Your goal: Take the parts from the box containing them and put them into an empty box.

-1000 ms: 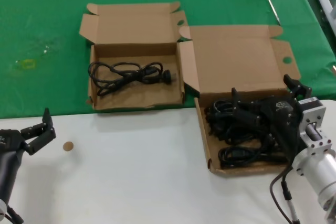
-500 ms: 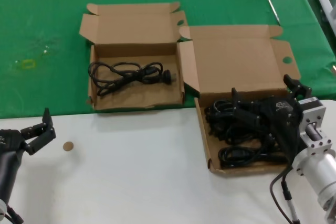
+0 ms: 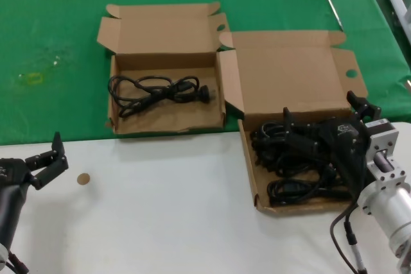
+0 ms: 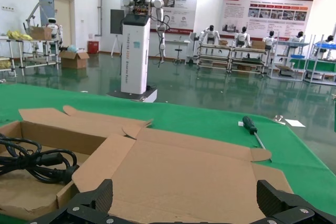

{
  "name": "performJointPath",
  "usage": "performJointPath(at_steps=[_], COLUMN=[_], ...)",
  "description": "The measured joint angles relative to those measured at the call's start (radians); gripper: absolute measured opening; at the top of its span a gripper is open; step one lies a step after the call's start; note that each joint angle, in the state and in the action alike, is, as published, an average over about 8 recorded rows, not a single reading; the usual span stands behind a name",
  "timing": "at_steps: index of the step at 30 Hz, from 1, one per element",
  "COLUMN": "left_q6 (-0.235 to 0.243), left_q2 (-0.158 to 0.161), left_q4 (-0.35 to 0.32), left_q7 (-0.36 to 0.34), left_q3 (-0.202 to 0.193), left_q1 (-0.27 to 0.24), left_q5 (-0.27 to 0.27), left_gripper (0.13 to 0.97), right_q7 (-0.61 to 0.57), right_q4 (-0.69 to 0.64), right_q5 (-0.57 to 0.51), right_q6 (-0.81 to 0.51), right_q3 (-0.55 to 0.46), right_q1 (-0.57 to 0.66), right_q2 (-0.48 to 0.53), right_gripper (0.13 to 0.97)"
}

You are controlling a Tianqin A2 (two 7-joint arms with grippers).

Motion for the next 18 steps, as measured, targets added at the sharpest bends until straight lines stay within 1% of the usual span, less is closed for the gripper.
performJointPath(at_steps=[18], left_q6=[0.000], left_q2=[0.000], left_q4=[0.000], left_q7=[0.000], left_q3=[0.000], left_q1=[0.000], left_q5=[0.000], left_gripper=[0.966], right_q7=[0.000], right_q4=[0.000], right_q5=[0.000], right_q6=[0.000], right_q3=[0.000], right_q1=[0.000], right_q2=[0.000], right_gripper=[0.966])
